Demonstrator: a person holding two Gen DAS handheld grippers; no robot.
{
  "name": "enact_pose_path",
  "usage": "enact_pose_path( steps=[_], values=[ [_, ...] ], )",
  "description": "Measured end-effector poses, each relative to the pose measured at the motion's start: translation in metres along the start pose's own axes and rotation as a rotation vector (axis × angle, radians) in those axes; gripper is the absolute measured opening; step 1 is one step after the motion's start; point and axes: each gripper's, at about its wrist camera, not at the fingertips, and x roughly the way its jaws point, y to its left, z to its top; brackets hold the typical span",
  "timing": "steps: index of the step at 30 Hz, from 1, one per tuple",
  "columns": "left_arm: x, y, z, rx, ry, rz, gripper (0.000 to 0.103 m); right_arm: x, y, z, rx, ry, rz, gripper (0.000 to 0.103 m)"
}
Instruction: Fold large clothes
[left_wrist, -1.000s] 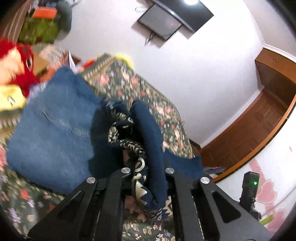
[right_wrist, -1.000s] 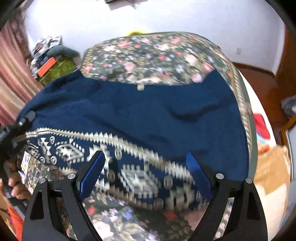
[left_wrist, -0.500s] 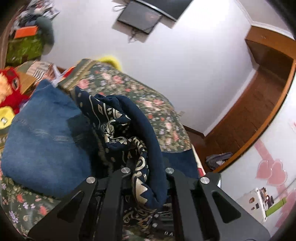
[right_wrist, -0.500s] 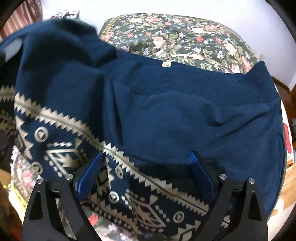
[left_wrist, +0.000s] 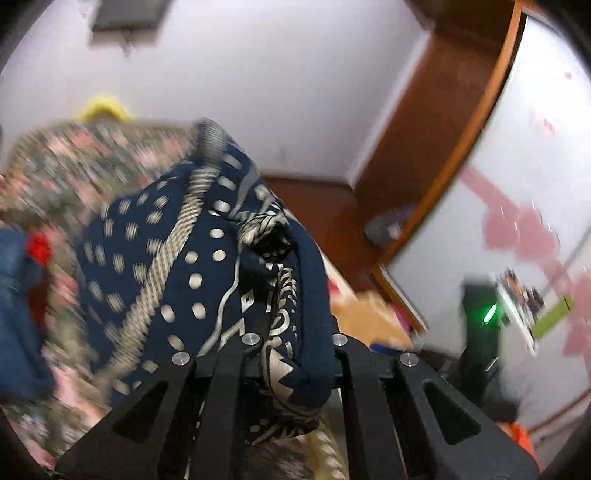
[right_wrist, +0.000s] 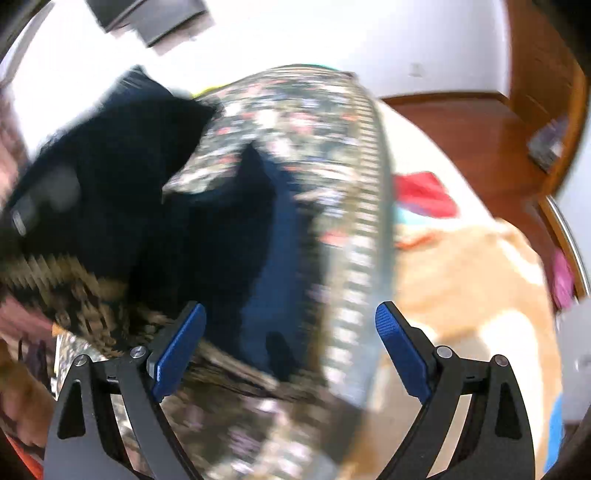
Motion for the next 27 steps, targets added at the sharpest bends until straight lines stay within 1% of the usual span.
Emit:
enact_pose_path(
  steps=[2, 4, 6, 8, 9, 11, 12, 13, 14, 15, 16, 17, 19, 21, 24, 26, 27],
  values=[
    [0.025, -0.002, -0.016, -0.008, 0.087, -0.010, 0.006, -0.007, -0.019, -0.004, 0.040, -0.001, -0.021, 0.092],
    [0.050, 0.002, -0.035, -0.013, 0.187, -0.001, 0.006, -0.014, -0.030, -0.009, 0.057, -0.003, -0.031, 0.092],
    [0.057, 0.007, -0.048, -0.027, 0.232, -0.016, 0.007, -0.019, -0.034, -0.010, 0.057, -0.006, -0.039, 0.092],
    [0.055, 0.008, -0.053, -0.039, 0.253, -0.035, 0.010, -0.026, -0.032, -0.010, 0.043, -0.015, -0.037, 0.092],
    [0.049, 0.008, -0.054, -0.032, 0.252, -0.044, 0.014, -0.028, -0.029, -0.010, 0.036, -0.019, -0.034, 0.092],
    [0.039, 0.007, -0.052, 0.001, 0.258, -0.061, 0.030, -0.034, -0.022, -0.009, 0.018, -0.035, -0.025, 0.092],
    [0.033, 0.007, -0.050, 0.019, 0.262, -0.063, 0.041, -0.033, -0.021, -0.007, 0.014, -0.039, -0.021, 0.092],
    [0.024, 0.005, -0.050, 0.038, 0.251, -0.053, 0.047, -0.032, -0.018, -0.004, 0.010, -0.043, -0.012, 0.092],
    [0.015, 0.002, -0.048, 0.053, 0.236, -0.038, 0.050, -0.034, -0.014, -0.002, 0.006, -0.049, 0.002, 0.092],
    [0.004, 0.001, -0.048, 0.077, 0.220, -0.020, 0.057, -0.035, -0.011, -0.002, 0.002, -0.053, 0.013, 0.092],
    [-0.006, 0.001, -0.048, 0.100, 0.204, -0.005, 0.061, -0.036, -0.005, 0.001, -0.004, -0.060, 0.030, 0.092],
    [-0.017, 0.000, -0.050, 0.114, 0.189, 0.007, 0.061, -0.037, 0.000, 0.002, -0.011, -0.064, 0.043, 0.092],
    [-0.035, 0.005, -0.047, 0.136, 0.149, 0.054, 0.062, -0.036, 0.010, 0.004, -0.029, -0.067, 0.062, 0.092],
    [-0.051, 0.016, -0.041, 0.152, 0.097, 0.138, 0.062, -0.034, 0.021, 0.006, -0.048, -0.068, 0.073, 0.092],
    [-0.065, 0.036, -0.031, 0.152, 0.044, 0.266, 0.075, -0.028, 0.043, 0.008, -0.084, -0.065, 0.095, 0.092],
    [-0.069, 0.053, -0.028, 0.134, 0.032, 0.314, 0.078, -0.018, 0.056, 0.009, -0.109, -0.055, 0.112, 0.092],
    [-0.067, 0.062, -0.026, 0.121, 0.038, 0.330, 0.079, -0.015, 0.059, 0.009, -0.114, -0.049, 0.117, 0.092]
  ],
)
